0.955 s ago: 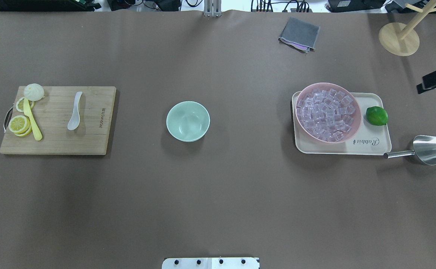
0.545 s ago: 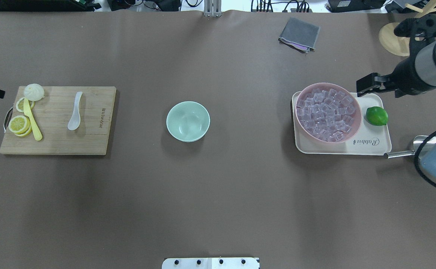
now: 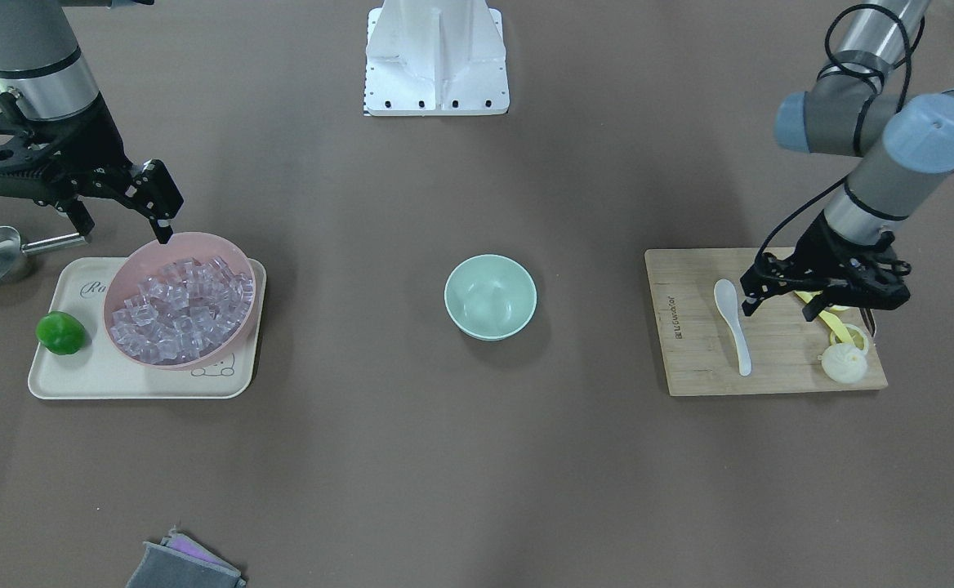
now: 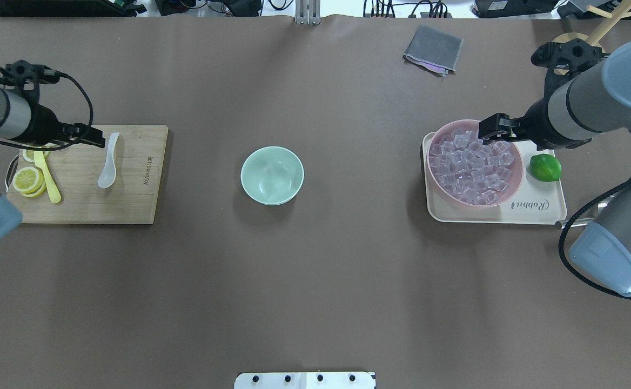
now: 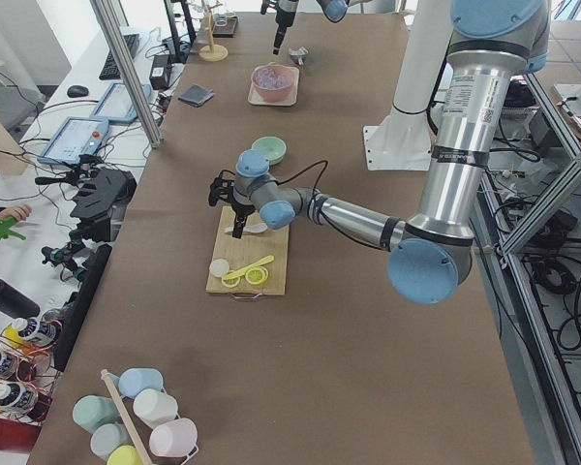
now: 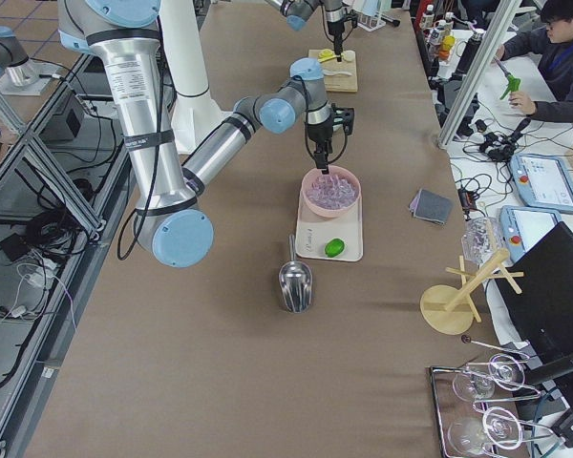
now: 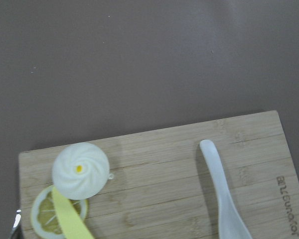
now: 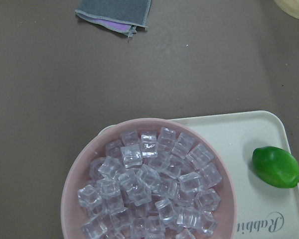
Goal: Put spoon and ice into bowl
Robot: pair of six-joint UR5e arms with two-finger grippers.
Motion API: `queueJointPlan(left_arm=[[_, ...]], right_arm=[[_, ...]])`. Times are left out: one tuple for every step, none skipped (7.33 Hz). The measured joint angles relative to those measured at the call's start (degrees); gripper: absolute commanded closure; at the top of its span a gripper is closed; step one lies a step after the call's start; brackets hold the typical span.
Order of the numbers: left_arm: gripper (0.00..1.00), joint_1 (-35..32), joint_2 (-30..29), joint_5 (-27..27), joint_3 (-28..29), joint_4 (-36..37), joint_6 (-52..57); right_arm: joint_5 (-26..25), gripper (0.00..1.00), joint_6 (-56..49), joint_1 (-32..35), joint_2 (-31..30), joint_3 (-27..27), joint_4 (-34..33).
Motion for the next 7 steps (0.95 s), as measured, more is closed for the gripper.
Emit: queueJointPlan(left_arm=[[0.26, 1.6, -0.8, 1.9, 0.9, 0.0, -0.9], [0.36, 2.3, -1.2, 2.7, 1.5, -0.1, -1.1], [0.37, 2.7, -1.4, 3.0, 2.1, -0.1, -1.2], [0.41, 3.0, -1.5, 3.3, 2.9, -0.8, -1.2], [0.54, 3.5, -2.1, 3.9, 4.5, -2.5, -1.4], [0.81, 4.0, -2.7, 4.4, 5.9, -4.1, -1.7], [1.00, 4.2, -3.0, 4.6, 6.4, -5.0, -1.9]], right_arm=[[-0.3, 0.00, 0.1, -0.2, 0.0, -0.1, 0.0], [-0.4, 0.00, 0.1, -0.4, 0.0, -0.2, 0.0], [-0.5, 0.00, 0.1, -0.5, 0.0, -0.4, 0.0], [-0.5, 0.00, 0.1, -0.5, 0.0, -0.4, 0.0], [-0.5, 0.00, 0.0, -0.6, 0.0, -0.4, 0.0], [-0.5, 0.00, 0.0, -0.6, 0.0, -0.4, 0.0], [-0.5, 0.00, 0.0, -0.6, 0.0, -0.4, 0.0]])
